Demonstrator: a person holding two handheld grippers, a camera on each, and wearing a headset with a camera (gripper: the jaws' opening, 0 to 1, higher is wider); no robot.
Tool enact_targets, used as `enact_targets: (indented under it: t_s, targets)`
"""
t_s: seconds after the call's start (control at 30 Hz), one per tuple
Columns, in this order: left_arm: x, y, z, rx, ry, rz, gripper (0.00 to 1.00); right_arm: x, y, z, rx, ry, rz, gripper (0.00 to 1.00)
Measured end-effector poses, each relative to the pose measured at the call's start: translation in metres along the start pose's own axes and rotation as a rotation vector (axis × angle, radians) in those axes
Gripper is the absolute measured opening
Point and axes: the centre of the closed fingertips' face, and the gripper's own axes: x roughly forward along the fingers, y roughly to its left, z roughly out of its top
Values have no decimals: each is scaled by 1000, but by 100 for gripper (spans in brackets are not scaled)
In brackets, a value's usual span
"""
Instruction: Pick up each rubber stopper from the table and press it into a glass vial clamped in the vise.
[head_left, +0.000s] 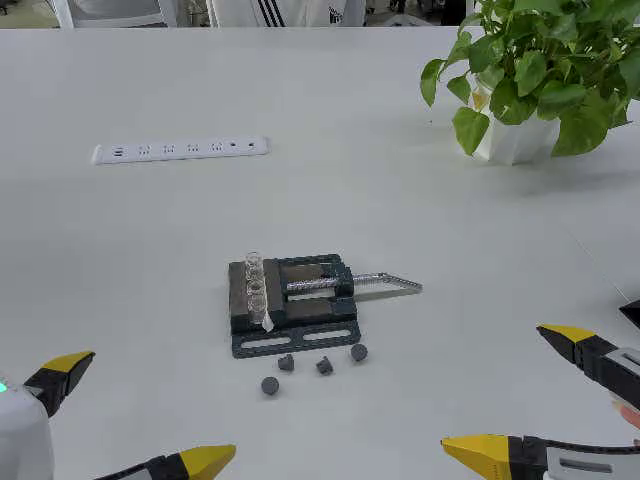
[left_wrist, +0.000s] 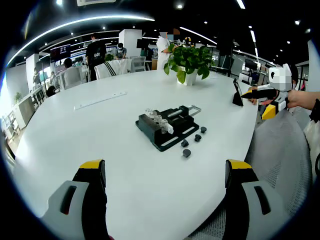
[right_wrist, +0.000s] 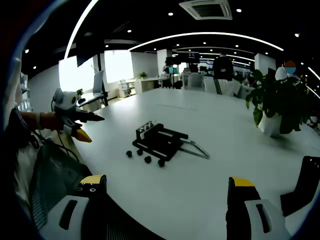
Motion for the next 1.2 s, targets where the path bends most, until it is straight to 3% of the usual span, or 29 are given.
enact_targets:
  t_s: [0.43,0.67,1.2]
  targets:
    - [-4,1,0,-56,-24,35,99,10,7,5,-14,1,55,100]
    - [-6,3,-4,-67,-21,56,99,14,8,5,-39,10,85,100]
    - [-4,0,2,-66,-22,70,99,15,5,6,-69,22,112,100]
